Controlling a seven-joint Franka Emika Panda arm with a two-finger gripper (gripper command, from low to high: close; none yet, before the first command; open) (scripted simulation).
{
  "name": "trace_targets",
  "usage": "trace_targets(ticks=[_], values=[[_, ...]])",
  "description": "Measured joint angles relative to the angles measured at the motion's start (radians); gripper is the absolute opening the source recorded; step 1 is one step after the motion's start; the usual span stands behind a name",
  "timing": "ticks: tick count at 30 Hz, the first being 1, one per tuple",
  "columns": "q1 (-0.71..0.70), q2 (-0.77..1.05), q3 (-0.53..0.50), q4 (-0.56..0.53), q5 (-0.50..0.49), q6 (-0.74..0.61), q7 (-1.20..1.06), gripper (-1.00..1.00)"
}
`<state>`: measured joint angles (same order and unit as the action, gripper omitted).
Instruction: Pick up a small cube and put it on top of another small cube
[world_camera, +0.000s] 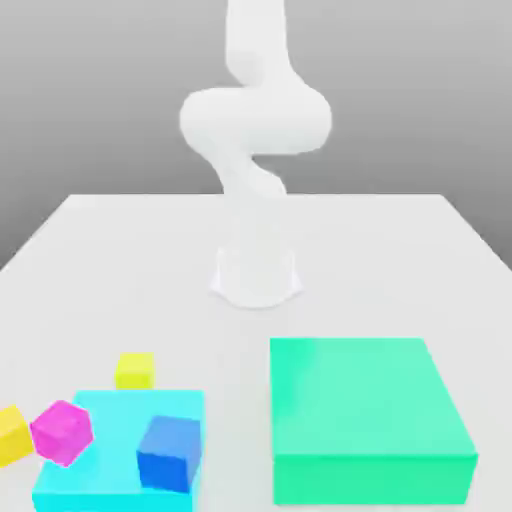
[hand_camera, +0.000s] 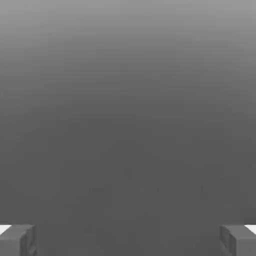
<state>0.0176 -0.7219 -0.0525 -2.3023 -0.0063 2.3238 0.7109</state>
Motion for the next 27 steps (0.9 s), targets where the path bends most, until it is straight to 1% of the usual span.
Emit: trace_targets(ticks=[7, 13, 20, 23, 27], values=[[0.042, 0.217, -0.159, -0.007, 0.01, 0.069, -0.274, 0.0], [0.068, 0.4, -0.295, -0.013, 0.057, 0.128, -0.532, 0.0], [0.06, 0.628, -0.421, -0.019, 0.171, 0.192, -0.875, 0.0], [0.024, 0.731, -0.447, -0.021, 0.233, 0.216, -1.03, 0.0], [-0.035, 0.865, -0.45, -0.022, 0.306, 0.248, -1.23, 0.0]])
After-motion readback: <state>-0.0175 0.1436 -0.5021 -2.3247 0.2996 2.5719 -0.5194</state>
